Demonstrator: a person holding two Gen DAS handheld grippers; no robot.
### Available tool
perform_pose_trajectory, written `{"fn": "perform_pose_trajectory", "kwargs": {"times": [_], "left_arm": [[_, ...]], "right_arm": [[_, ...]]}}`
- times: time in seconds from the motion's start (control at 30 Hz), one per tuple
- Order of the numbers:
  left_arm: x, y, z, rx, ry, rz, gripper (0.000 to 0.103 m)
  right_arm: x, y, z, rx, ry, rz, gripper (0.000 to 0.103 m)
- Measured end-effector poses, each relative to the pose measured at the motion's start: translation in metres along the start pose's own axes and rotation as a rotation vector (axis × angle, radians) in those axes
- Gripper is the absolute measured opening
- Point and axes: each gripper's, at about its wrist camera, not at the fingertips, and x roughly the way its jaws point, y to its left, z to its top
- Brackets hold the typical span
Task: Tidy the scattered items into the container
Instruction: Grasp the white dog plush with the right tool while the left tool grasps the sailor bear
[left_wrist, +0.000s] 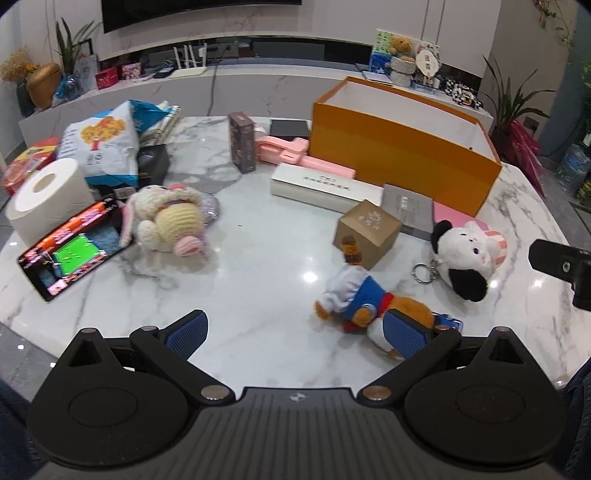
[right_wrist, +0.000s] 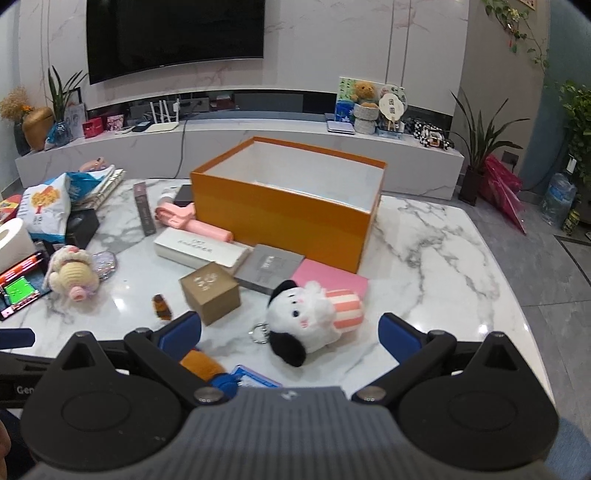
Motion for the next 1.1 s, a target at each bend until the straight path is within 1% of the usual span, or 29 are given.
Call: {"fn": "perform_pose_trajectory", "kwargs": {"times": [0.1,0.27,0.43,0.5,0.57,0.67,0.83,0.9,1.0,1.1], "left_arm": [[0.01,-0.008,0.002,-0.008,0.027,-0.038,0.103],[0.024,-0.024,0.004,-0.016,0.057,-0.075,0.103],[0.041,-0.034,0.004,-0.092,0.082,-0.109,0.103],[0.05,-0.036,0.004,-0.129,0.09,-0.114,0.103],[0.056,-0.038,0.004,-0.146,0.083,-0.107,0.103],[0.064,-0.042,0.004,-0.148,0.08,-0.097,0.103],[0.079,-0.047,0.001,-0.155,0.105,-0.094,0.103],[0.085,-0.05,-0.001,-0.148,0.119,-0.106,0.103],[0.094,-0.052,-0.004,-0.164,0.154,-0.135,0.103],[0.098,-0.055,-0.005,-0.172,0.144,-0.129,0.103]], "right_arm": [[0.007,-0.006,0.002,-0.029,0.008,-0.013,0.103],[0.014,-0.02,0.007,-0.056,0.011,-0.029,0.103],[0.026,-0.032,0.011,-0.11,0.019,-0.003,0.103],[0.032,-0.035,0.013,-0.149,0.015,0.024,0.103],[0.041,-0.039,0.017,-0.184,0.032,0.045,0.103],[0.055,-0.043,0.024,-0.238,0.062,0.093,0.103],[0.075,-0.05,0.039,-0.346,0.108,0.196,0.103],[0.081,-0.051,0.045,-0.384,0.132,0.23,0.103],[0.088,-0.049,0.048,-0.451,0.164,0.267,0.102],[0.097,-0.045,0.047,-0.528,0.197,0.327,0.102]]}}
